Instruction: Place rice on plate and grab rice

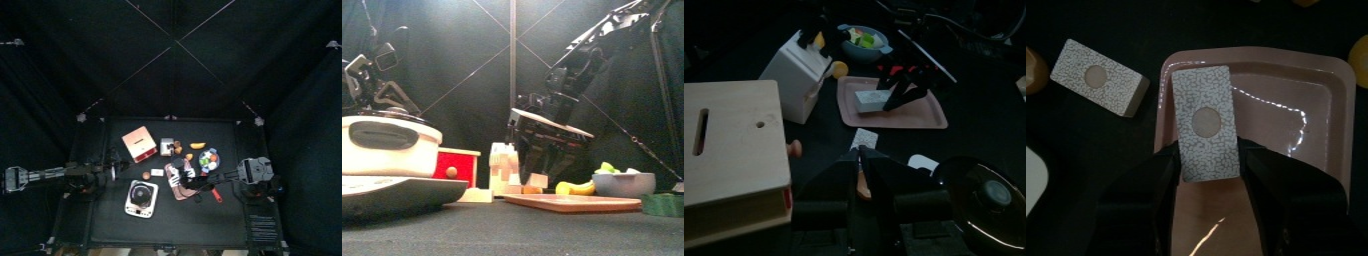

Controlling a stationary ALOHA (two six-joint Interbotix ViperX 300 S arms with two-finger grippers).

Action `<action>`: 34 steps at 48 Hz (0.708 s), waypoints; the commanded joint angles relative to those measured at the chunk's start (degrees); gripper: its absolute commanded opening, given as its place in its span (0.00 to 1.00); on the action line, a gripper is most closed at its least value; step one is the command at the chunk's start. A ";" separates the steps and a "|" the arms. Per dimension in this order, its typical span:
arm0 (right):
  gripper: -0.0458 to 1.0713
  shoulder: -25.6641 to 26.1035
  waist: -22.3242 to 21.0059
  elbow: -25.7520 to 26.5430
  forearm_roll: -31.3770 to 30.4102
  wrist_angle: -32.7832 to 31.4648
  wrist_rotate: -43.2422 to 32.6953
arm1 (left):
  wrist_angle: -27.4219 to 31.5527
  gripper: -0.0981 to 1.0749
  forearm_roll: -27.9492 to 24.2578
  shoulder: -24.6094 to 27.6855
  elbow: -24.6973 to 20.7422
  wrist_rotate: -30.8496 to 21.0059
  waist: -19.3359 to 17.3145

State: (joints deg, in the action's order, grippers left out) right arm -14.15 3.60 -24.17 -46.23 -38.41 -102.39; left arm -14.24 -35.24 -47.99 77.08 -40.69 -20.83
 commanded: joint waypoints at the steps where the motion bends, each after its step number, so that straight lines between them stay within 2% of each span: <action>1: 0.68 0.62 -0.09 1.76 0.00 -0.97 -0.18 | -0.26 0.56 0.09 0.18 -0.79 0.09 0.00; 18: 0.70 -0.97 -0.26 2.46 2.46 -1.58 -0.18 | -0.26 0.56 0.09 0.18 -0.79 0.09 0.00; 34: 0.84 -1.67 -0.26 3.52 1.85 -0.79 0.09 | -0.26 0.56 0.09 0.18 -0.79 0.09 0.00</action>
State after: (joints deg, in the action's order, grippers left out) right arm -16.88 3.52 -22.06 -44.03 -39.38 -102.39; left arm -14.24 -35.24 -48.08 77.08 -40.69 -20.83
